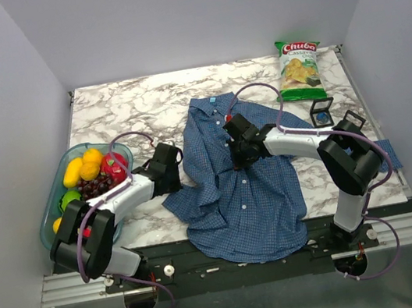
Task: Pin the brooch onto the clothing
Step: Flatten out the clothes at the center of the board.
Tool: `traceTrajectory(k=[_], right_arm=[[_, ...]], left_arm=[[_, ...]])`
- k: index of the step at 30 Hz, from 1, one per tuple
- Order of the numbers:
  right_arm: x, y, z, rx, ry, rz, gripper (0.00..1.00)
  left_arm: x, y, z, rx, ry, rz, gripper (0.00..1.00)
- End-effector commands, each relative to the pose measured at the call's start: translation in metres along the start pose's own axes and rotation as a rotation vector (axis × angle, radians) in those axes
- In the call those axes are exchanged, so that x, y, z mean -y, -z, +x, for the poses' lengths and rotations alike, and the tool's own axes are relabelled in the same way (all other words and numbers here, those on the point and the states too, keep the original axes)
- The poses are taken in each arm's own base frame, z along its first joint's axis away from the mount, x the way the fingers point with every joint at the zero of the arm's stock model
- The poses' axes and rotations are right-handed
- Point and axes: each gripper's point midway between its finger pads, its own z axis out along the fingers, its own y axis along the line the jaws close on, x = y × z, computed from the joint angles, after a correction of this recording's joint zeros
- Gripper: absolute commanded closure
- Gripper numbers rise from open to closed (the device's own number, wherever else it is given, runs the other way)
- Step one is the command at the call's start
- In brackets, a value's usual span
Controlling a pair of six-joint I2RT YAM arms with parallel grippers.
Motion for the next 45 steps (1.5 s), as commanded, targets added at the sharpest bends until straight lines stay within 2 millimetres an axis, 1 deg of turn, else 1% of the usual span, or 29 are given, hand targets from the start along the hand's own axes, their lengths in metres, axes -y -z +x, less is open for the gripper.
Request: traceTrajectory(k=[1, 2, 4, 5, 7, 8, 12, 13, 14, 16, 17, 18, 19, 20, 22, 23, 25, 26, 29, 30, 32, 34, 37, 38, 39, 40, 41, 42, 45], right_arm=[[-0.002, 0.004, -0.006, 0.017, 0.004, -0.016, 0.99], [-0.001, 0.004, -0.007, 0.020, 0.001, -0.013, 0.99], [-0.001, 0.005, -0.007, 0.020, 0.004, -0.013, 0.99], [-0.002, 0.005, -0.009, 0.024, 0.002, -0.012, 0.99], [-0.002, 0.007, -0.010, 0.028, 0.004, -0.012, 0.99], [-0.002, 0.007, -0.011, 0.030, 0.005, -0.011, 0.99], [-0.003, 0.011, -0.013, 0.040, 0.005, -0.015, 0.99], [-0.004, 0.013, -0.015, 0.046, 0.006, -0.017, 0.99], [-0.003, 0.014, -0.016, 0.050, 0.003, -0.016, 0.99], [-0.005, 0.016, -0.018, 0.057, 0.001, -0.022, 0.99], [-0.006, 0.016, -0.018, 0.057, 0.004, -0.025, 0.99], [-0.006, 0.017, -0.020, 0.060, 0.004, -0.026, 0.99], [-0.006, 0.017, -0.020, 0.062, 0.003, -0.026, 0.99], [-0.007, 0.018, -0.021, 0.065, 0.005, -0.027, 0.99], [-0.007, 0.018, -0.022, 0.066, 0.005, -0.028, 0.99], [-0.008, 0.019, -0.024, 0.071, 0.005, -0.029, 0.99], [-0.008, 0.019, -0.023, 0.070, 0.010, -0.031, 0.99], [-0.009, 0.020, -0.025, 0.074, 0.010, -0.033, 0.99], [-0.009, 0.019, -0.024, 0.071, 0.014, -0.032, 0.99], [-0.009, 0.019, -0.025, 0.072, 0.014, -0.032, 0.99], [-0.010, 0.019, -0.025, 0.074, 0.013, -0.035, 0.99], [-0.009, 0.018, -0.025, 0.072, 0.014, -0.034, 0.99], [-0.009, 0.017, -0.025, 0.070, 0.015, -0.034, 0.99], [-0.009, 0.016, -0.025, 0.069, 0.015, -0.032, 0.99], [-0.009, 0.016, -0.024, 0.066, 0.018, -0.032, 0.99], [-0.009, 0.015, -0.025, 0.068, 0.018, -0.031, 0.99], [-0.008, 0.014, -0.024, 0.066, 0.020, -0.027, 0.99], [-0.008, 0.014, -0.025, 0.066, 0.020, -0.027, 0.99], [-0.009, 0.012, -0.024, 0.061, 0.016, -0.028, 0.99]], left_arm=[[-0.003, 0.009, -0.003, 0.021, -0.001, -0.004, 1.00], [-0.001, 0.016, -0.012, 0.056, 0.005, 0.006, 1.00], [0.000, 0.023, -0.021, 0.090, 0.013, 0.008, 1.00], [0.002, 0.033, -0.030, 0.132, 0.020, 0.026, 1.00], [0.004, 0.044, -0.040, 0.182, 0.032, 0.039, 1.00], [0.005, 0.055, -0.048, 0.223, 0.039, 0.056, 1.00], [0.001, 0.081, -0.062, 0.314, 0.061, 0.064, 1.00], [-0.004, 0.086, -0.062, 0.323, 0.065, 0.047, 1.00], [-0.011, 0.097, -0.069, 0.373, 0.082, 0.027, 1.00], [-0.024, 0.107, -0.073, 0.412, 0.106, -0.014, 1.00], [-0.030, 0.119, -0.079, 0.455, 0.126, -0.023, 1.00], [-0.043, 0.127, -0.084, 0.490, 0.154, -0.069, 1.00], [-0.050, 0.134, -0.086, 0.514, 0.168, -0.086, 1.00], [-0.056, 0.150, -0.094, 0.575, 0.192, -0.091, 1.00], [-0.073, 0.169, -0.100, 0.643, 0.228, -0.145, 1.00], [-0.077, 0.188, -0.106, 0.701, 0.249, -0.145, 1.00], [-0.088, 0.207, -0.109, 0.765, 0.266, -0.178, 1.00], [-0.092, 0.223, -0.112, 0.816, 0.284, -0.172, 1.00], [-0.101, 0.248, -0.110, 0.906, 0.308, -0.169, 1.00], [-0.102, 0.253, -0.109, 0.926, 0.320, -0.161, 1.00], [-0.103, 0.259, -0.101, 0.957, 0.335, -0.127, 1.00], [-0.104, 0.256, -0.092, 0.948, 0.339, -0.108, 1.00], [-0.093, 0.252, -0.077, 0.928, 0.306, -0.019, 1.00], [-0.090, 0.255, -0.072, 0.943, 0.297, 0.016, 1.00], [-0.079, 0.256, -0.069, 0.937, 0.262, 0.082, 1.00], [-0.074, 0.258, -0.066, 0.939, 0.245, 0.114, 1.00], [-0.070, 0.265, -0.063, 0.960, 0.233, 0.157, 1.00], [-0.061, 0.268, -0.060, 0.956, 0.202, 0.214, 1.00], [-0.048, 0.279, -0.054, 0.964, 0.164, 0.304, 1.00]])
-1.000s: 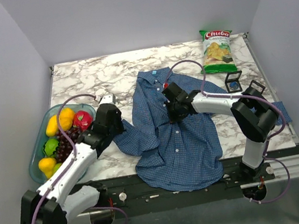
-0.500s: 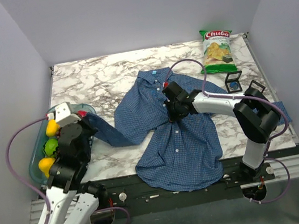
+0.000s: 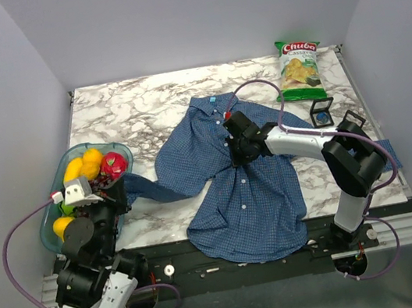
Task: Pin the brooch onto the clothing
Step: Flatten out the clothes at the center of the board.
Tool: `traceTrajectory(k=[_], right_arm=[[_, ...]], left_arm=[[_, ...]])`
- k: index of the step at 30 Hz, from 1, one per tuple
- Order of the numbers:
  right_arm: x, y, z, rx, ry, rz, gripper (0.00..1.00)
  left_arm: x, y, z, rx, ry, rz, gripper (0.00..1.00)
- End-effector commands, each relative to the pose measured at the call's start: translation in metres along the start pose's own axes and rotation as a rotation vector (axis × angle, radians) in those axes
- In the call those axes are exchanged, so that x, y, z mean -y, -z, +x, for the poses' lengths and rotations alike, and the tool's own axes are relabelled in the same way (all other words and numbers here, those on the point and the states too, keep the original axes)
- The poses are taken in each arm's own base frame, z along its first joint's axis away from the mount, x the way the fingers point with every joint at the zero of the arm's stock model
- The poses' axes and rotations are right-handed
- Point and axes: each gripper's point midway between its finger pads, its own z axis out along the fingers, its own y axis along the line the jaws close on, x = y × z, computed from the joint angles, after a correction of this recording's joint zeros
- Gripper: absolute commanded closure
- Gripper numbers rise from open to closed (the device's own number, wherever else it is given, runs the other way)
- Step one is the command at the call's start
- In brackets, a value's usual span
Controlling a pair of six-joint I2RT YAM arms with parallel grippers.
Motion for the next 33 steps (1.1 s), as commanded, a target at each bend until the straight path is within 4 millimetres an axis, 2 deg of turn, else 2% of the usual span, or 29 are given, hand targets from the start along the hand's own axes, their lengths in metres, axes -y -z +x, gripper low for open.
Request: traceTrajectory(k=[1, 2, 4, 5, 6, 8, 11, 14, 16, 17, 19, 20, 22, 23, 25, 26, 27, 28, 29, 31, 32, 33], right_arm=[[-0.005, 0.002, -0.014, 0.028, 0.004, -0.012, 0.99], [-0.005, 0.003, -0.014, 0.029, 0.002, -0.014, 0.99], [-0.006, 0.004, -0.015, 0.031, -0.001, -0.017, 0.99], [-0.006, 0.005, -0.015, 0.032, 0.001, -0.021, 0.99], [-0.006, 0.006, -0.016, 0.034, -0.002, -0.023, 0.99], [-0.006, 0.008, -0.016, 0.039, 0.004, -0.025, 0.99], [-0.006, 0.011, -0.016, 0.040, 0.012, -0.029, 0.99], [-0.007, 0.014, -0.016, 0.041, 0.013, -0.037, 0.97], [-0.009, 0.017, -0.017, 0.045, 0.016, -0.046, 0.94], [-0.011, 0.019, -0.019, 0.053, 0.021, -0.052, 0.91], [-0.012, 0.024, -0.021, 0.062, 0.025, -0.057, 0.83], [-0.012, 0.026, -0.022, 0.065, 0.026, -0.056, 0.74], [-0.014, 0.035, -0.026, 0.082, 0.029, -0.066, 0.66], [-0.013, 0.038, -0.027, 0.083, 0.029, -0.064, 0.56], [-0.016, 0.052, -0.034, 0.111, 0.030, -0.080, 0.46], [-0.017, 0.057, -0.036, 0.124, 0.034, -0.082, 0.35], [-0.016, 0.061, -0.039, 0.137, 0.034, -0.080, 0.30], [-0.017, 0.069, -0.044, 0.159, 0.041, -0.086, 0.26], [-0.016, 0.072, -0.044, 0.160, 0.044, -0.081, 0.23], [-0.013, 0.078, -0.054, 0.183, 0.047, -0.064, 0.21], [-0.010, 0.080, -0.054, 0.179, 0.049, -0.052, 0.20], [-0.006, 0.080, -0.057, 0.177, 0.044, -0.044, 0.20]], left_arm=[[0.036, 0.021, 0.006, -0.048, -0.003, 0.238, 1.00], [0.042, 0.024, 0.003, -0.037, 0.004, 0.272, 0.93], [0.053, 0.030, 0.001, -0.031, 0.002, 0.342, 0.69], [0.059, 0.036, -0.001, -0.027, 0.003, 0.387, 0.40], [0.063, 0.040, -0.001, -0.028, 0.007, 0.414, 0.30], [0.072, 0.052, -0.012, 0.008, 0.019, 0.475, 0.18], [0.078, 0.064, -0.032, 0.078, 0.060, 0.513, 0.11], [0.076, 0.065, -0.041, 0.107, 0.081, 0.497, 0.10], [0.073, 0.056, -0.036, 0.082, 0.099, 0.460, 0.10], [0.075, 0.043, -0.023, 0.020, 0.087, 0.443, 0.09], [0.081, 0.026, -0.008, -0.055, 0.090, 0.434, 0.10], [0.083, 0.007, 0.014, -0.151, 0.078, 0.410, 0.10], [0.097, -0.010, 0.029, -0.227, 0.074, 0.449, 0.10], [0.098, -0.029, 0.050, -0.321, 0.067, 0.410, 0.10], [0.101, -0.049, 0.063, -0.386, 0.072, 0.375, 0.10], [0.099, -0.065, 0.085, -0.471, 0.075, 0.329, 0.13], [0.102, -0.073, 0.087, -0.492, 0.078, 0.324, 0.16], [0.108, -0.083, 0.089, -0.491, 0.083, 0.336, 0.19], [0.113, -0.093, 0.104, -0.555, 0.100, 0.333, 0.26], [0.125, -0.107, 0.111, -0.576, 0.115, 0.367, 0.29], [0.123, -0.117, 0.130, -0.628, 0.114, 0.349, 0.32], [0.125, -0.124, 0.133, -0.636, 0.115, 0.346, 0.34]])
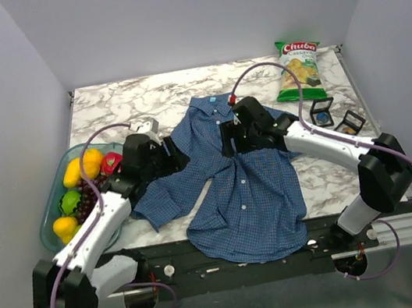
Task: Pin the brooch onto the clothing
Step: Flatten out the clothes at the center of the board.
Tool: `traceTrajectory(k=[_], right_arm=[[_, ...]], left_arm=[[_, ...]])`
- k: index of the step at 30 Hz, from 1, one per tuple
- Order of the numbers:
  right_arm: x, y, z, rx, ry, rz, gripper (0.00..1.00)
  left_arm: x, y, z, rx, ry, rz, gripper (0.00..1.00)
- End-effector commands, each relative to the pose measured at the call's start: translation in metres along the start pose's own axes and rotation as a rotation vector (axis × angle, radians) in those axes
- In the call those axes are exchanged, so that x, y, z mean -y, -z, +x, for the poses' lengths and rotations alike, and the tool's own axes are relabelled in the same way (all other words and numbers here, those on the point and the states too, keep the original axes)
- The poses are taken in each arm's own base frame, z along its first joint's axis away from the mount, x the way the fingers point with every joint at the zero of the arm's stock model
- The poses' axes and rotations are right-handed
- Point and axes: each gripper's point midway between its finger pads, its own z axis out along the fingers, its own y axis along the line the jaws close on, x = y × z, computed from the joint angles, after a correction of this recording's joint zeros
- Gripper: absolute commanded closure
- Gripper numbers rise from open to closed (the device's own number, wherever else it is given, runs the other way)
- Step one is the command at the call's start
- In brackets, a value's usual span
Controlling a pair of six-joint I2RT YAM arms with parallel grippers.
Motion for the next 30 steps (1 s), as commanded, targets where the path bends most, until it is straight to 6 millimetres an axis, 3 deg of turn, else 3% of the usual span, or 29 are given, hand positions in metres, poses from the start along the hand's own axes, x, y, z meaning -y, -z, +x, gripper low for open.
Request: traceTrajectory(k=[1, 2, 4, 8, 13, 17, 23, 30], right_arm=[[0.012, 0.013, -0.020, 0.029, 0.016, 0.047, 0.20], [0.013, 0.014, -0.021, 0.030, 0.014, 0.048, 0.19], [0.018, 0.015, -0.024, 0.032, 0.007, 0.050, 0.19], [0.028, 0.018, -0.022, 0.029, -0.007, 0.064, 0.18], [0.047, 0.017, -0.019, 0.014, -0.052, 0.077, 0.18], [0.065, 0.021, -0.019, 0.017, -0.066, 0.103, 0.18], [0.095, 0.023, -0.014, -0.004, -0.107, 0.121, 0.17], [0.122, 0.020, -0.019, -0.011, -0.146, 0.156, 0.17]], left_arm=[[0.032, -0.032, -0.027, 0.023, 0.008, 0.126, 0.35], [0.021, -0.049, -0.016, -0.028, 0.015, 0.092, 0.37], [0.018, -0.062, -0.013, -0.063, 0.010, 0.081, 0.41], [0.004, -0.096, 0.010, -0.177, 0.000, 0.055, 0.60], [-0.006, -0.126, 0.017, -0.251, 0.029, 0.045, 0.66], [-0.024, -0.145, 0.035, -0.339, 0.055, 0.014, 0.69], [-0.070, -0.157, 0.027, -0.310, 0.106, -0.110, 0.77], [-0.122, -0.172, 0.007, -0.302, 0.001, -0.282, 0.79]])
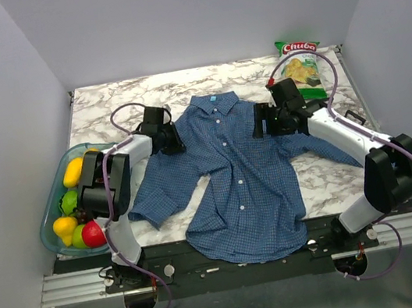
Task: Pin the brooch onto the clothing
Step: Flatten out the clothes at the center of the board.
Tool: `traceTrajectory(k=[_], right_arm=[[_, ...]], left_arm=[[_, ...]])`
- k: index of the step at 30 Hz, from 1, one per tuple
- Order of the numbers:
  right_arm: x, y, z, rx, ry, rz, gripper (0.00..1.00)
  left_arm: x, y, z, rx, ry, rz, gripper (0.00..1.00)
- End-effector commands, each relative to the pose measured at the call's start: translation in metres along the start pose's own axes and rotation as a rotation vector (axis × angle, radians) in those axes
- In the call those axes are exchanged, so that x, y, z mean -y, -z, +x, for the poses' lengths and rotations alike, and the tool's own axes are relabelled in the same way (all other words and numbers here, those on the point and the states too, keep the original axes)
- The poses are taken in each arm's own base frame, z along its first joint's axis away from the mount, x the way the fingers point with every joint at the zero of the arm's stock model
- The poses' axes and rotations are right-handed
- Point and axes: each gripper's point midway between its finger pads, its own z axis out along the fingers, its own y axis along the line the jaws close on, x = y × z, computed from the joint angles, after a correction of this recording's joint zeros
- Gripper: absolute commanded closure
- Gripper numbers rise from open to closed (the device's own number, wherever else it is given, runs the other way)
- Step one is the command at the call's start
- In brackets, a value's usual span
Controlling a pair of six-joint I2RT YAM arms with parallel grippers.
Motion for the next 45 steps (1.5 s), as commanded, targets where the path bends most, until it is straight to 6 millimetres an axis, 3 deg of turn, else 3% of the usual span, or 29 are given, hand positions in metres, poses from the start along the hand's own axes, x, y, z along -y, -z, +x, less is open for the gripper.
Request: traceTrajectory(k=[1, 6, 11, 17, 23, 26, 28, 30, 32, 36, 39, 45], right_arm=[[0.013, -0.003, 0.003, -0.036, 0.002, 0.011, 0.17], [0.030, -0.008, -0.007, -0.039, -0.025, 0.044, 0.16], [0.042, -0.019, -0.028, -0.044, -0.018, 0.083, 0.13], [0.060, -0.032, -0.050, -0.056, -0.047, 0.130, 0.13], [0.074, -0.059, -0.045, -0.140, -0.075, 0.162, 0.13], [0.081, -0.072, -0.036, -0.179, -0.083, 0.179, 0.13], [0.083, -0.080, -0.028, -0.206, -0.098, 0.183, 0.13], [0.083, -0.085, -0.024, -0.220, -0.109, 0.180, 0.13], [0.084, -0.092, -0.019, -0.243, -0.129, 0.172, 0.14], [0.082, -0.101, -0.014, -0.268, -0.160, 0.161, 0.14], [0.083, -0.104, -0.017, -0.281, -0.188, 0.174, 0.15], [0.084, -0.108, -0.024, -0.304, -0.221, 0.176, 0.15]], left_arm=[[-0.039, -0.009, -0.020, 0.040, -0.063, -0.160, 0.80], [-0.046, -0.010, -0.050, 0.100, -0.120, -0.229, 0.79], [-0.065, -0.020, -0.064, 0.096, -0.102, -0.270, 0.79], [-0.075, -0.016, -0.092, 0.146, -0.069, -0.279, 0.79], [-0.077, -0.003, -0.118, 0.197, -0.051, -0.274, 0.79], [-0.064, 0.007, -0.127, 0.224, -0.047, -0.237, 0.72], [-0.045, 0.019, -0.133, 0.256, -0.052, -0.188, 0.54], [-0.023, 0.027, -0.131, 0.260, -0.065, -0.134, 0.43], [-0.010, 0.026, -0.123, 0.245, -0.066, -0.096, 0.40], [0.004, 0.000, -0.084, 0.130, -0.041, -0.002, 0.39], [0.001, -0.019, -0.071, 0.063, 0.003, 0.022, 0.42], [-0.022, -0.030, -0.067, 0.046, -0.038, -0.069, 0.45]])
